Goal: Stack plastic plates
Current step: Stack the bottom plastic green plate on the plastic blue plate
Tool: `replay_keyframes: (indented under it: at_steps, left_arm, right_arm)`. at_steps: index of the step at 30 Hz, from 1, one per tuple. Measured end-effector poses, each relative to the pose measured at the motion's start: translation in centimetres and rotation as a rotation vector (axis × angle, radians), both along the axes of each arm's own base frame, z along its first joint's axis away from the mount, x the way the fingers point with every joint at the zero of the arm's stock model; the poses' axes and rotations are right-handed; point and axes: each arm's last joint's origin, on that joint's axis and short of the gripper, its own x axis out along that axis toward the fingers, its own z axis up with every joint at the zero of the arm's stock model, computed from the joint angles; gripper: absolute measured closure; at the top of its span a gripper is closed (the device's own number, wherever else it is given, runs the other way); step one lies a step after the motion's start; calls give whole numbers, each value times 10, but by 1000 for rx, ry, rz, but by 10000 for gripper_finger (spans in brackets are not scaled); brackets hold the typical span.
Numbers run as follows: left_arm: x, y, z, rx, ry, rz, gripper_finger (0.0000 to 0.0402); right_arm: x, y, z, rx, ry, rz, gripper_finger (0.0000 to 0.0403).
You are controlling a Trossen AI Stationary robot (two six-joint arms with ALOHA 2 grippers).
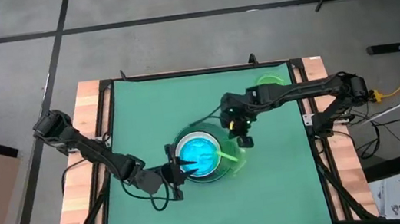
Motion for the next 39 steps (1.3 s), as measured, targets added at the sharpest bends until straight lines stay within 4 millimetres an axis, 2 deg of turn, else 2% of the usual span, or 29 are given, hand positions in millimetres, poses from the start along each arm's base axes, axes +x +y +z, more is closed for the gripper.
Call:
replay_keyframes:
  at_steps: [4,8,14,20,26,35,39]
  left_arm:
    - [0,0,1,-3,-5,0,308]
    - [0,0,1,-6,-15,5,308]
    - [1,2,5,14,-65,99,308]
    - [1,2,6,10,-71,102,308]
    - [1,2,6,4,-71,91,308]
    - [2,1,7,4,-79,88,308]
    - [2,1,7,5,-78,88,308]
  right_arm:
    - [13,-1,3,-7,-113,-36,402]
    - [29,-4,-2,-18,-190,-82,402]
    - [49,-6,-26,-18,-201,-96,402]
    - [64,-7,-44,-41,-228,-83,402]
    - [69,-8,-49,-44,-246,-79,402]
    - [66,-10,-56,-67,-195,-71,402]
    - [66,-10,-56,-78,-197,-76,378]
